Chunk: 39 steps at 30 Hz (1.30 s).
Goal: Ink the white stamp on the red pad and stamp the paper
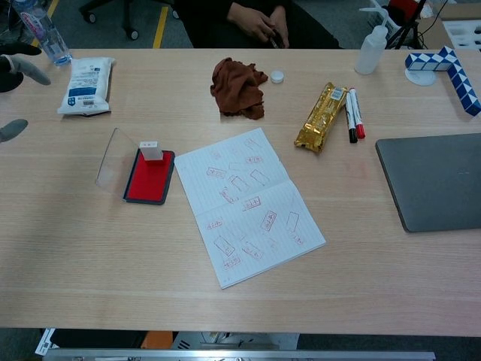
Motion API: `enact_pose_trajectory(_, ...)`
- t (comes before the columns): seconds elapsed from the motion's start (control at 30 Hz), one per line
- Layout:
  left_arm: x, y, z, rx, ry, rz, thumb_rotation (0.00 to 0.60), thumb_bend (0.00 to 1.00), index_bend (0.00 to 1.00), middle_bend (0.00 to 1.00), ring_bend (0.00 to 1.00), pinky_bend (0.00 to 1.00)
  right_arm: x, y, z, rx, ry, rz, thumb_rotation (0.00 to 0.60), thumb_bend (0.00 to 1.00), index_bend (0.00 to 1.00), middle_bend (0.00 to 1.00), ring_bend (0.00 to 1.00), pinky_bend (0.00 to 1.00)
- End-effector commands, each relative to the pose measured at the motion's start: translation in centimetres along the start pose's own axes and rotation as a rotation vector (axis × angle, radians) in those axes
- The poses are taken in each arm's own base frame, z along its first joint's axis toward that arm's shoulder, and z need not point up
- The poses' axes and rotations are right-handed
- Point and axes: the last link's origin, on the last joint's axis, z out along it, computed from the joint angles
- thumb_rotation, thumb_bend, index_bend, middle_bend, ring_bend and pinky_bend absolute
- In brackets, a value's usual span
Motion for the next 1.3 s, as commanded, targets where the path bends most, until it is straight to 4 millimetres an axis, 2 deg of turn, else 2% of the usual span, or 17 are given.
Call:
enact_pose_trajectory(0.03,-0.6,1.3,1.7,-0.046,-0.02,0.023,0.6,0.34,0.28,0.08,0.0,0.01,0.0,0.0,0.0,-0.002,0.001,-0.002,0.6,0.22,0.4,0.47,0.33,0.35)
enact_pose_trajectory(0.37,-2.8,4.4,5.6,-0.101,-0.07,0.095,0.6,0.34,0.35,0.07,0.0,0.01,-0.3,0.2,0.2,-0.007,-0.009,-0.003,0.6,0.22,0.4,0.47,0.33,0.35)
enact_pose_trajectory(0.7,-6.5,6.8,8.8,-0.115,-0.161,0.221,0.6,0.31,0.28,0.03,0.0,0.01,-0.6,0.2,0.5,-0.005,-0.02,-0.002,0.6,0.22,0.4,0.47,0.33,0.35)
enact_pose_trajectory(1.07,-9.2,7.2,11.1,-0.044,-0.214,0.268,0.6,0.31,0.3,0.03,0.0,0.01,-0.7,0.6,0.5,-0.017,-0.023,-0.006,0.6,0.22,0.4,0.47,0.33,0.35)
enact_pose_trajectory(1.3,-10.2,7.5,11.8,-0.013,-0.239,0.268,0.6,0.28,0.32,0.03,0.0,0.01,-0.6,0.8,0.3,-0.022,-0.021,-0.005,0.6,0.22,0.4,0.47,0.33,0.35)
